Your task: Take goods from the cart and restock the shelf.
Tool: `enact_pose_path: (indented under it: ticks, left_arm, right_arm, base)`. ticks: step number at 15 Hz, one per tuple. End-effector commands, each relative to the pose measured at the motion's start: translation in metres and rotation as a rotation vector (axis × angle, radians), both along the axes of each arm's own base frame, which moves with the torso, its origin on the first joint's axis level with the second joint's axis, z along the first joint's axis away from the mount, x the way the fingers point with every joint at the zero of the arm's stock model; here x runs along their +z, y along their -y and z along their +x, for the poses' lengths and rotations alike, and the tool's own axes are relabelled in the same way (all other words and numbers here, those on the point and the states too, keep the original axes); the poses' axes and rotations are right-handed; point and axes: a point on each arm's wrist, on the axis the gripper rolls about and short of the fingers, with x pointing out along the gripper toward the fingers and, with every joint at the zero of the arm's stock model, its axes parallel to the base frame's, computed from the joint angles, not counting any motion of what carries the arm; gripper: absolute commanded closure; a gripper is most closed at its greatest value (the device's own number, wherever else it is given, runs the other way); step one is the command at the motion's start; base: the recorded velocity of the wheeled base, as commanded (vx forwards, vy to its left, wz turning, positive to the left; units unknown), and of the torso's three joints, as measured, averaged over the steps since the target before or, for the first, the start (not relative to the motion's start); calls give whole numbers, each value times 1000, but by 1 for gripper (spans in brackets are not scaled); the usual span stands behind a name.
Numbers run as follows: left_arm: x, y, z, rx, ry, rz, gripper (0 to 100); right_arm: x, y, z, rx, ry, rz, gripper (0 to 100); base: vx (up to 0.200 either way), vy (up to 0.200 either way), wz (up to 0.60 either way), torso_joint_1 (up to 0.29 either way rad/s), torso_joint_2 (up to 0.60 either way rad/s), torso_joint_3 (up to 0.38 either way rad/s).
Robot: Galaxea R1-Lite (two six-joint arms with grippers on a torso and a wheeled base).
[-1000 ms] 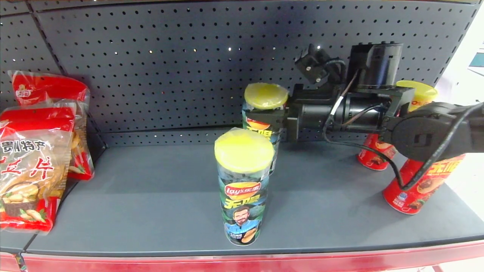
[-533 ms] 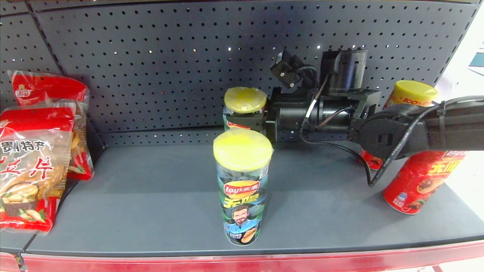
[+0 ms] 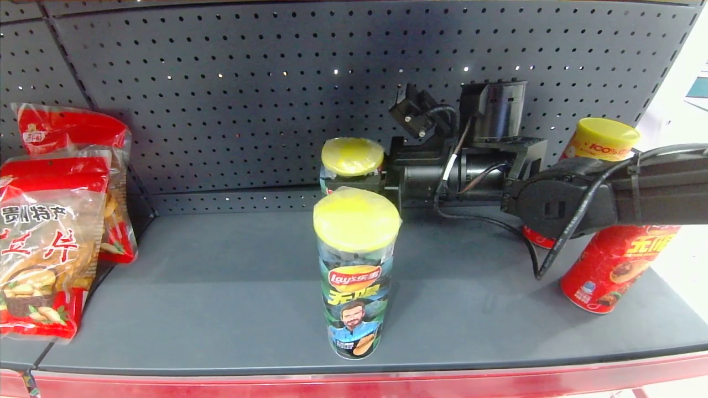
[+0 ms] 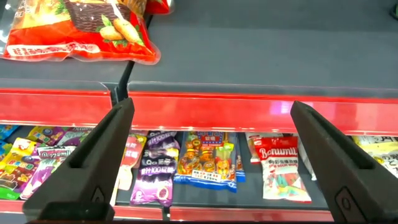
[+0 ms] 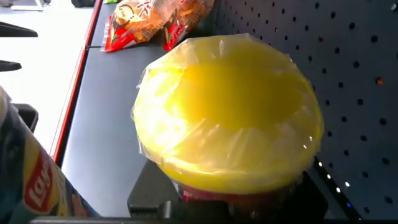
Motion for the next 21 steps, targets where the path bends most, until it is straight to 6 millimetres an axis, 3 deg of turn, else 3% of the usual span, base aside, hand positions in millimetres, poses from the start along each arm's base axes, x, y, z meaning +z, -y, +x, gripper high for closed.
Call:
enact_pose_path:
  ticks: [1,9,10,16,20,21]
  left_arm:
    - [0,0,0,1,-2,-1,0]
    - [0,0,0,1,-2,-1,0]
    - [0,0,0,1,-2,-1,0]
    - [0,0,0,1,-2,-1,0]
    - [0,0,0,1,-2,-1,0]
    - [0,0,0,1,-2,-1,0]
  right_arm:
    - [1,-1,-2,11,2,2,100]
    - [-11,3,-3,13,-30,-25,100]
    - [-12,3,-3,13,-31,-26,0]
    - [-14,6,-1,7,-36,-30,0]
    - [-21,32,-2,-48,-68,-53,0]
    - [-22,47,-3,-78,-81,-60,0]
  base:
    - [0,0,0,0,0,0]
    - [0,0,0,0,0,0]
    - [0,0,0,0,0,0]
    - [0,0,0,0,0,0]
    - [0,0,0,0,0,0]
    - [0,0,0,0,0,0]
